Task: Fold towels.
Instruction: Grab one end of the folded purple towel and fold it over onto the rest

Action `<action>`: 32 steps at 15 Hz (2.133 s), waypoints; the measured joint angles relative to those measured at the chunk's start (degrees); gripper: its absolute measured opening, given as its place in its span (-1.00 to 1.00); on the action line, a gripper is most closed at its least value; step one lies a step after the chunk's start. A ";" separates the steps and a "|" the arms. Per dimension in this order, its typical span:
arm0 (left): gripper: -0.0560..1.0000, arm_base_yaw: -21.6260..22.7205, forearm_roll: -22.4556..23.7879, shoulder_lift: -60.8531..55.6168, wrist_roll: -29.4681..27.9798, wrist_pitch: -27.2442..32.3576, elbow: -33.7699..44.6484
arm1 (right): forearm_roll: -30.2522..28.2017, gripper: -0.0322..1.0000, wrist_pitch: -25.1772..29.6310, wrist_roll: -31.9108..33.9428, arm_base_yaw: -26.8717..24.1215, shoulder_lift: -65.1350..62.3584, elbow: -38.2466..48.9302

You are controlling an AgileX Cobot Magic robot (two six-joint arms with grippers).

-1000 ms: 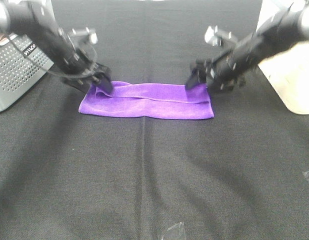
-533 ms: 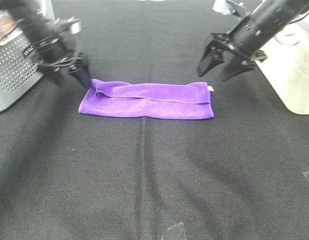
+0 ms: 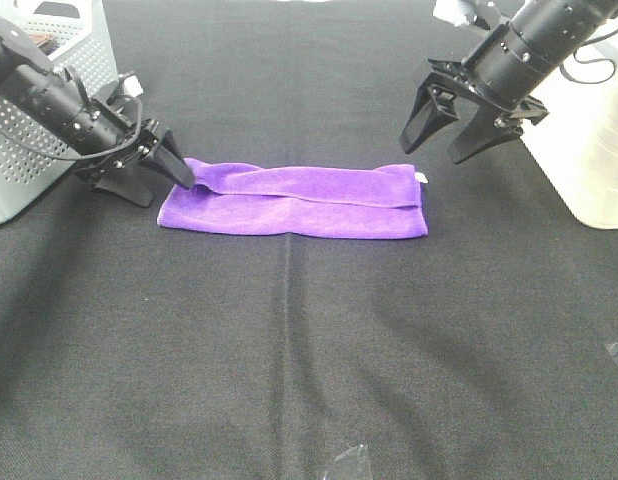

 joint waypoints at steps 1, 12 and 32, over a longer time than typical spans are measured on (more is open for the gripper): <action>0.67 -0.29 -0.52 0.17 0.00 0.00 -0.06 | -0.06 0.40 0.23 0.34 0.00 0.00 0.00; 0.08 -8.88 1.03 1.55 -8.48 -3.32 -0.74 | -0.06 0.40 4.01 0.29 0.00 0.00 0.00; -0.84 -18.62 24.92 -10.20 -6.25 0.06 -1.26 | 0.69 0.40 11.06 0.40 0.00 0.00 0.00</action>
